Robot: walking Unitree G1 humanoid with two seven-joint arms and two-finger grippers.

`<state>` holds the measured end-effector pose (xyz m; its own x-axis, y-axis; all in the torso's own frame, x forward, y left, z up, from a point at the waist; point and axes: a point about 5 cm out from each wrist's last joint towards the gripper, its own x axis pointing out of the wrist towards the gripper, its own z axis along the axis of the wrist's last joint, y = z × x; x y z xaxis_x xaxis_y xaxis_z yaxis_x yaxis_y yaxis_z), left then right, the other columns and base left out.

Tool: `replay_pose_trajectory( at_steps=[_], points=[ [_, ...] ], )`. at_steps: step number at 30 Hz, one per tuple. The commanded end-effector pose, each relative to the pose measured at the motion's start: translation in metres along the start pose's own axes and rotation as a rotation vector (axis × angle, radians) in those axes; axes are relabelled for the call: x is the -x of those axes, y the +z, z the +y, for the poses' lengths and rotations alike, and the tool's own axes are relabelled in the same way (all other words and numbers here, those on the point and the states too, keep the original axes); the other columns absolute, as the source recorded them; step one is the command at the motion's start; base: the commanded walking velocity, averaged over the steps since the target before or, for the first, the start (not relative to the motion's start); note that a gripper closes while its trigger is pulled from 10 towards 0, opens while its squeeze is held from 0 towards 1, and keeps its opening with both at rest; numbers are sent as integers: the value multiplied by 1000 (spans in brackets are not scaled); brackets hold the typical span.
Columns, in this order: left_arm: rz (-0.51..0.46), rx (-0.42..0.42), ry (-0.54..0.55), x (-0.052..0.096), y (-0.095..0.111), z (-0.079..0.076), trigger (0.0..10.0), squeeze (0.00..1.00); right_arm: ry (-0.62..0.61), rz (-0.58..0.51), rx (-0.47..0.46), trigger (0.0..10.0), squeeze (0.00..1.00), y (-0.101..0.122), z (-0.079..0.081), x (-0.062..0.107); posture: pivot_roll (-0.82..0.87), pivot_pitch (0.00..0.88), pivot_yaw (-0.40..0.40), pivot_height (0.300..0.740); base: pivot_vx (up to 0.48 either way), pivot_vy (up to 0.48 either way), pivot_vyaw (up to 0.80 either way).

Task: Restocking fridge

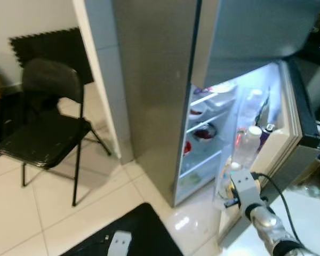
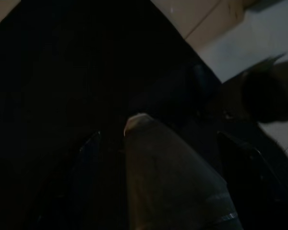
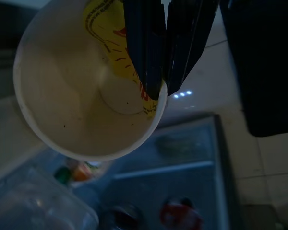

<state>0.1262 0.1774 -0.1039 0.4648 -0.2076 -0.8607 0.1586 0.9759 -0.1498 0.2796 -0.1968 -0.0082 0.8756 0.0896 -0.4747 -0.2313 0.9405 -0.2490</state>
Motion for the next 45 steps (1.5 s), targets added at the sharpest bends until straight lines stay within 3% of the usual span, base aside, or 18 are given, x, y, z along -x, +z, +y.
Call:
replay_pose_trajectory(
  at_steps=[1,4,8,11,13,16,20,21,23,26,29,31,35,38,39,41,45],
  points=[
    [-6,-16,-6,-1,4,0,10000,0,10,42,-28,10000,0,-9,-3,3,-11,0,-1,740,0,0,-800],
    [-5,-20,-9,-1,4,-1,10000,0,168,72,-30,10000,0,-17,15,6,-11,0,-1,740,0,0,-794],
    [-1,-25,-13,-1,3,-2,10000,0,228,105,-9,10000,0,-23,21,8,-11,0,0,740,0,0,-722],
    [4,-29,-16,-1,2,-3,10000,0,311,87,-22,10000,0,-23,30,9,-11,0,2,740,0,0,-181],
    [7,-35,-17,-1,2,-3,10000,0,430,65,-32,10000,0,-20,43,11,-11,0,1,740,0,0,0],
    [7,-40,-18,-1,2,-3,10000,0,683,-11,-90,10000,0,-9,64,15,-11,0,2,740,0,0,0],
    [7,-42,-19,-1,2,-3,10000,0,713,-23,-101,10000,0,-6,66,15,-11,0,2,740,0,0,0],
    [7,-44,-21,-1,2,-3,10000,0,813,-85,-132,10000,0,9,73,14,-12,0,2,740,0,0,0],
    [8,-47,-23,-2,2,-4,10000,0,857,-136,-130,10000,0,20,75,13,-12,0,2,740,0,0,0],
    [10,-50,-23,-2,2,-4,10000,0,777,-173,-94,10000,0,32,72,6,-14,0,-1,740,0,0,0],
    [10,-51,-23,-2,2,-4,10000,0,614,-185,-2,10000,0,47,61,-5,-15,0,-2,740,0,0,0],
    [9,-51,-23,-2,3,-4,10000,0,569,-193,41,10000,0,52,57,-8,-15,0,-2,740,0,0,0],
    [12,-58,-28,-2,3,-5,10000,0,462,-125,142,10000,0,53,47,-13,-14,0,-3,740,0,0,0],
    [12,-57,-29,-2,3,-6,10000,0,403,-116,155,10000,0,53,39,-15,-14,0,-3,740,0,0,0],
    [12,-56,-30,-3,3,-7,10000,0,327,-100,119,10000,0,54,28,-17,-14,0,-4,740,0,0,0],
    [13,-53,-30,-2,2,-7,10000,0,216,-81,131,10000,0,52,12,-18,-13,0,-6,740,0,0,0],
    [14,-52,-29,-2,2,-6,10000,0,125,-56,130,10000,0,49,-2,-18,-13,0,-6,740,0,0,0]
  ],
)
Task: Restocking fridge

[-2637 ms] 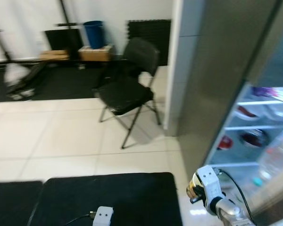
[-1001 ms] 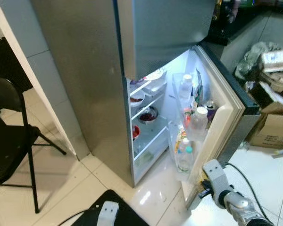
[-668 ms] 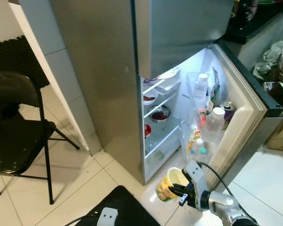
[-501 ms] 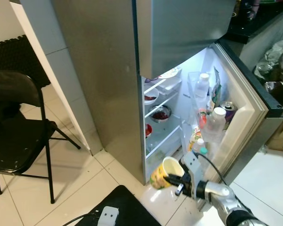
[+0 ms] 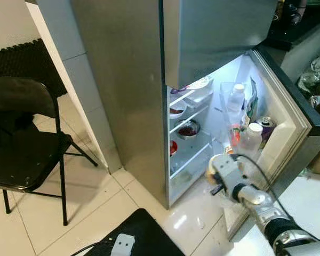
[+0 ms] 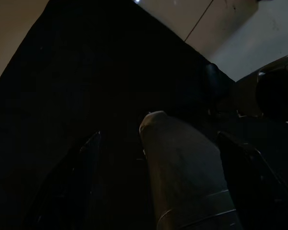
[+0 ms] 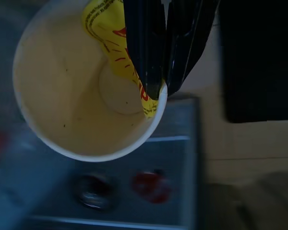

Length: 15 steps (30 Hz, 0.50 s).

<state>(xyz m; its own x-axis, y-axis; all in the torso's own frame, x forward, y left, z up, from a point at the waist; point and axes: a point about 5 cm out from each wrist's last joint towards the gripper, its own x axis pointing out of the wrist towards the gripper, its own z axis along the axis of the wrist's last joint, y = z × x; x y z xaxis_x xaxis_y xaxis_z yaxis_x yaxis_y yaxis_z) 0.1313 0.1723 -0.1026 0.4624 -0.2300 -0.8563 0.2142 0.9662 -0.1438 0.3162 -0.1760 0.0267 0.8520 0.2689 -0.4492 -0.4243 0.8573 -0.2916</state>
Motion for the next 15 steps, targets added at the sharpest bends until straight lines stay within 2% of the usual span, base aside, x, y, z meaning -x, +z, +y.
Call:
replay_pose_trajectory(
  at_steps=[1,3,6,8,11,15],
  points=[
    [16,1,-6,0,-4,-2,10000,0,-68,41,-14,10000,0,-5,-9,2,-13,0,-6,740,0,0,0],
    [16,1,-6,0,-4,-2,10000,0,-91,50,-15,10000,0,-7,-13,3,-13,0,-6,740,0,0,0],
    [19,6,-4,1,-5,-1,10000,0,-290,105,-31,10000,0,-15,-44,14,-12,0,-5,740,0,0,0],
    [20,8,-2,1,-5,-1,10000,0,-380,122,-26,10000,0,-17,-60,20,-11,0,-6,740,0,0,0],
    [22,9,-1,1,-7,0,10000,0,-447,128,-28,10000,0,-19,-72,27,-11,0,-6,740,0,0,0],
    [26,10,1,2,-8,0,10000,0,-616,151,-20,10000,0,-25,-103,45,-11,0,-5,740,0,0,0]
  ],
)
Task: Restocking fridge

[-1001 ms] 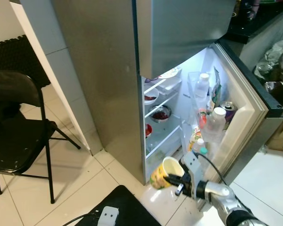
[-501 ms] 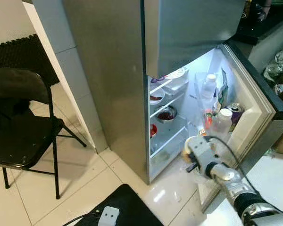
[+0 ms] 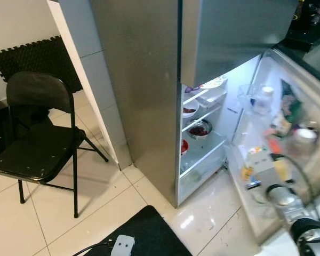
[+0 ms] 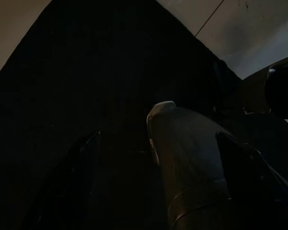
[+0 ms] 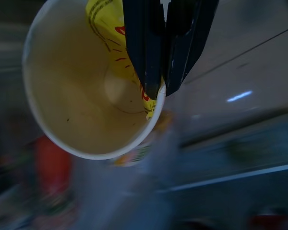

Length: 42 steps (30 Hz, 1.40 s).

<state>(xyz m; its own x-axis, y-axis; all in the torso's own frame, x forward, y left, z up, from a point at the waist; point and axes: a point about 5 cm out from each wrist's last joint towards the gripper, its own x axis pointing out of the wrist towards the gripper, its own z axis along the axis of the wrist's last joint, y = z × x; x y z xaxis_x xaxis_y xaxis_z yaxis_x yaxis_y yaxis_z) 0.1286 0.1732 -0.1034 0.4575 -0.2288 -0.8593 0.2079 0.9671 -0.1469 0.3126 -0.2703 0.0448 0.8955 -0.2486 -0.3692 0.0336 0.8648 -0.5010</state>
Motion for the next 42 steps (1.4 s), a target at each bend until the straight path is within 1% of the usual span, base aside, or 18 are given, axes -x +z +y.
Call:
replay_pose_trajectory(
  at_steps=[1,4,6,8,12,16,18,19,20,23,24,27,28,29,30,31,38,42],
  points=[
    [21,3,0,1,-6,-1,10000,0,-140,8,-21,10000,0,1,-27,-1,-9,0,-6,740,0,0,0],
    [22,5,1,1,-6,0,10000,0,-253,45,-28,10000,0,-9,-55,3,-9,0,-5,740,0,0,0],
    [23,5,2,1,-7,0,10000,0,-280,66,-26,10000,0,-14,-66,6,-10,0,-4,740,0,0,0],
    [24,7,3,1,-7,0,10000,0,-271,74,-27,10000,0,-16,-70,7,-10,0,-4,740,0,0,0],
    [26,5,4,2,-8,1,10000,0,-228,84,-29,10000,0,-19,-64,6,-16,0,-2,740,0,0,0],
    [27,3,4,2,-8,1,10000,0,-117,141,-58,10000,0,-44,-22,14,-15,0,1,740,0,0,0],
    [27,3,5,2,-8,1,10000,0,-93,145,-65,10000,0,-47,-16,15,-15,0,1,740,0,0,0],
    [21,1,1,1,-6,0,10000,0,-52,156,-78,10000,0,-52,-4,18,-13,0,1,740,0,0,0],
    [21,1,1,1,-6,0,10000,0,-52,156,-78,10000,0,-52,-4,18,-13,0,1,740,0,0,0],
    [12,-7,-3,1,-4,-1,10000,0,71,229,-108,10000,0,-76,30,32,-11,0,0,740,0,0,0],
    [12,-7,-3,1,-4,-1,10000,0,71,229,-108,10000,0,-76,30,32,-11,0,0,740,0,0,0],
    [13,-11,3,1,-4,0,10000,0,147,309,-104,10000,0,-98,51,47,-11,0,0,740,0,0,0],
    [13,-11,3,1,-4,0,10000,0,147,309,-104,10000,0,-98,51,47,-11,0,0,740,0,0,0],
    [14,-11,5,1,-5,1,10000,0,166,335,-97,10000,0,-106,56,53,-11,0,0,740,0,0,0],
    [17,-12,10,2,-6,3,10000,0,208,398,-86,10000,0,-123,68,67,-11,0,-1,740,0,0,0],
    [17,-12,10,2,-6,3,10000,0,208,398,-86,10000,0,-123,68,67,-11,0,-1,740,0,0,0],
    [26,7,3,3,-8,3,10000,0,323,493,-83,10000,0,-152,90,96,-10,0,-1,740,0,0,0],
    [29,9,13,2,-8,3,10000,0,396,534,-84,10000,0,-165,100,112,-13,0,2,740,0,0,728]
  ],
)
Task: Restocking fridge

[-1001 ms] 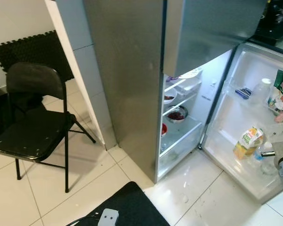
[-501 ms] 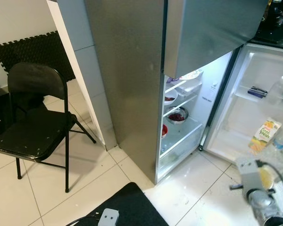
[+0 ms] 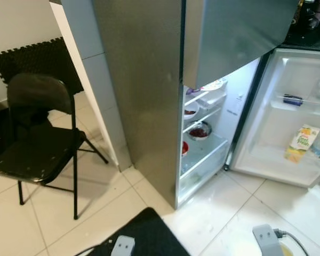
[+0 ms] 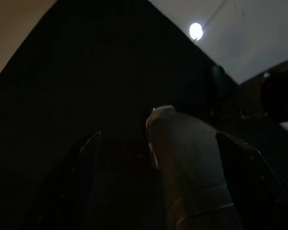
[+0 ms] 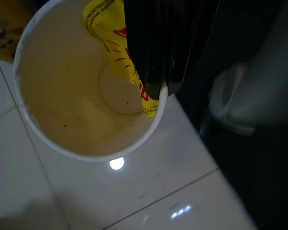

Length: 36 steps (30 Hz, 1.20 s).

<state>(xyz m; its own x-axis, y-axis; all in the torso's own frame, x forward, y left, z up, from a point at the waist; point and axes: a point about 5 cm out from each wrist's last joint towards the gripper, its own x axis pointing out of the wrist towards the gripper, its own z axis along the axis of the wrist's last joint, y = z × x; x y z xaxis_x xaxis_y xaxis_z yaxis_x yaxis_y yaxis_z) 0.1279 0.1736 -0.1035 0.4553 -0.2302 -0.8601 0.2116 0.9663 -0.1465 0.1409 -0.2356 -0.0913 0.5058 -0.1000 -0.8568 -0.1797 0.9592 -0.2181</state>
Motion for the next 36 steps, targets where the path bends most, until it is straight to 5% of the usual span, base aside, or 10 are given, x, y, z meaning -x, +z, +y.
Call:
replay_pose_trajectory(
  at_steps=[1,11,20,36],
  points=[
    [27,13,16,2,-7,3,10000,0,36,0,6,10000,0,1,8,-1,-13,0,3,740,0,0,750],
    [25,4,14,2,-5,2,10000,0,44,29,27,10000,0,-7,13,1,-12,0,4,740,0,0,739],
    [14,4,-2,1,-2,2,10000,0,37,46,32,10000,0,-11,15,1,-8,0,3,740,0,0,0],
    [15,7,-21,1,-2,1,10000,0,40,45,46,10000,0,-11,16,1,-12,0,7,740,0,-318,0]
  ],
)
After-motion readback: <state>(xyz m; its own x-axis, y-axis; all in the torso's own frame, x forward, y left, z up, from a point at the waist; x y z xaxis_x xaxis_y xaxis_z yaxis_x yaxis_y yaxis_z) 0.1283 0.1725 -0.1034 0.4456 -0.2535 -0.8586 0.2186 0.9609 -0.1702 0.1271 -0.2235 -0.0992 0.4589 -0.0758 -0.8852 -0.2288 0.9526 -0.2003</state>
